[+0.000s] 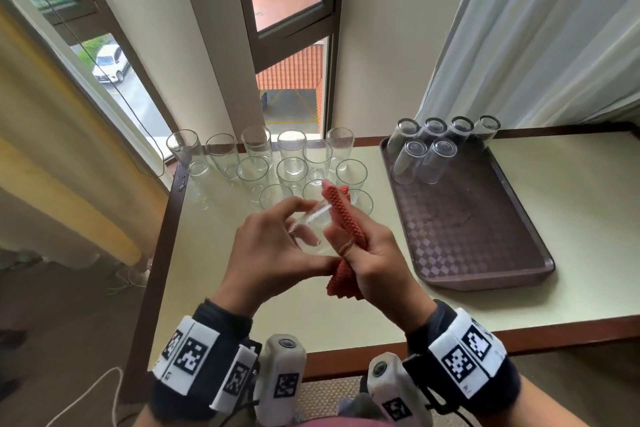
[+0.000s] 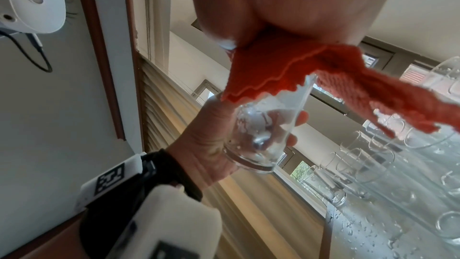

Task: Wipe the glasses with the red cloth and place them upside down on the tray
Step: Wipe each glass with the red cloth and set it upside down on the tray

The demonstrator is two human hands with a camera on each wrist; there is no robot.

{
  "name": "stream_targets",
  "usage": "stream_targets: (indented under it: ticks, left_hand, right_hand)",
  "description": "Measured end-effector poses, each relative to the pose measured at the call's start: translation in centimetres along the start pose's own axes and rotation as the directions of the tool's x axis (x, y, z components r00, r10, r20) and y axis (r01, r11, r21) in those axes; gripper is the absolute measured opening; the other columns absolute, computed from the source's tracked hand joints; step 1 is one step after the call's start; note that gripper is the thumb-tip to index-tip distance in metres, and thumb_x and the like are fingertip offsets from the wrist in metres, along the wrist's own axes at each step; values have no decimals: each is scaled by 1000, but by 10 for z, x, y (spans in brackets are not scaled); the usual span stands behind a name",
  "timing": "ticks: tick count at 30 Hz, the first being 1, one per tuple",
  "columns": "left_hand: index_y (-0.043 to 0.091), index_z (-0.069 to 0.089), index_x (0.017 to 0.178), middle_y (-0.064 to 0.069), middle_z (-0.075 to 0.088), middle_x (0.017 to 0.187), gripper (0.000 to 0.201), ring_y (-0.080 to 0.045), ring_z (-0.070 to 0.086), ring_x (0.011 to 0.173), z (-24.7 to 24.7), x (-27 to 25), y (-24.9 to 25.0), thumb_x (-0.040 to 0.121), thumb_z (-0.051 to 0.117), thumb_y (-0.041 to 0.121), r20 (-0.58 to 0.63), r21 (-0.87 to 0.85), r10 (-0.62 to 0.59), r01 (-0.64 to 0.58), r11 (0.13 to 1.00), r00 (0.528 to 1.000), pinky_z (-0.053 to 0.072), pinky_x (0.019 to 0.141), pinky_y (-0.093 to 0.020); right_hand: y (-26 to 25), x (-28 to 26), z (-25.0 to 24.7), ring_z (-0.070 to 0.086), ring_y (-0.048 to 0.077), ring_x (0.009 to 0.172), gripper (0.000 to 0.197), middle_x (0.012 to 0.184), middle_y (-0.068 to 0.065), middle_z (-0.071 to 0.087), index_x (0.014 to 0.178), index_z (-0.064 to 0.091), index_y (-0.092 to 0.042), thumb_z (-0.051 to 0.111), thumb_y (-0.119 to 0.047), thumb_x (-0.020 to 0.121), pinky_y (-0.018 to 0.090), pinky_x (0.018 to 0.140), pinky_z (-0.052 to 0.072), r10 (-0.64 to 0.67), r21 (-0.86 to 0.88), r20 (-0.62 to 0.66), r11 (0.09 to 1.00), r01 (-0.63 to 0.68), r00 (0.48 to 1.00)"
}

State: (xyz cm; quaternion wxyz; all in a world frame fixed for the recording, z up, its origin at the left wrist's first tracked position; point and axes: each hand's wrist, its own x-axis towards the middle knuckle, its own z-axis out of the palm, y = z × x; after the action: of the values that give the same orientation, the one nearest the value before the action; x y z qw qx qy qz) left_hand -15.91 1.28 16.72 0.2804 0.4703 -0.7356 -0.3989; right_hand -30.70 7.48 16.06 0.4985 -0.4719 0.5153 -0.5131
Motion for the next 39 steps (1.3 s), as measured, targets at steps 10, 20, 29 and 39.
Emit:
stream_targets:
  ticks: [10,20,29,39]
  left_hand:
    - [24,71,107,-7,75,74,79,-19,72,71,18,9,-9,35,91,48,147,-274,-176,211,938,973,58,76,-40]
    - [27,68,110,-7,76,78,82,-16,69,72,14,3,-38,36,91,52,48,-329,-236,238,914,971,58,80,-36]
    - [21,59,123,-12,76,90,88,-19,73,85,-7,1,-54,45,95,42,-75,-505,-278,204,839,957,56,75,-22]
    - [25,65,115,2,70,96,74,-6,64,90,26,-11,-66,47,91,36,100,-557,-240,255,790,966,52,75,-17]
  right_hand:
    - [11,-3,-23,56,15,35,39,51,-11,61,113,62,-35,58,0,96,19,33,39,-64,-128,-117,991,49,991]
    - [45,-1,-62,60,36,56,11,66,28,60,93,71,-6,60,-5,95,45,51,51,222,-25,-121,974,-227,968]
    - [181,8,-58,-16,40,149,67,165,4,-16,158,5,-29,35,-36,98,52,122,3,538,-983,140,177,51,831]
    - [186,2,-40,-29,34,146,101,162,4,-27,158,3,-31,52,-71,79,55,120,-9,586,-969,107,243,-48,803]
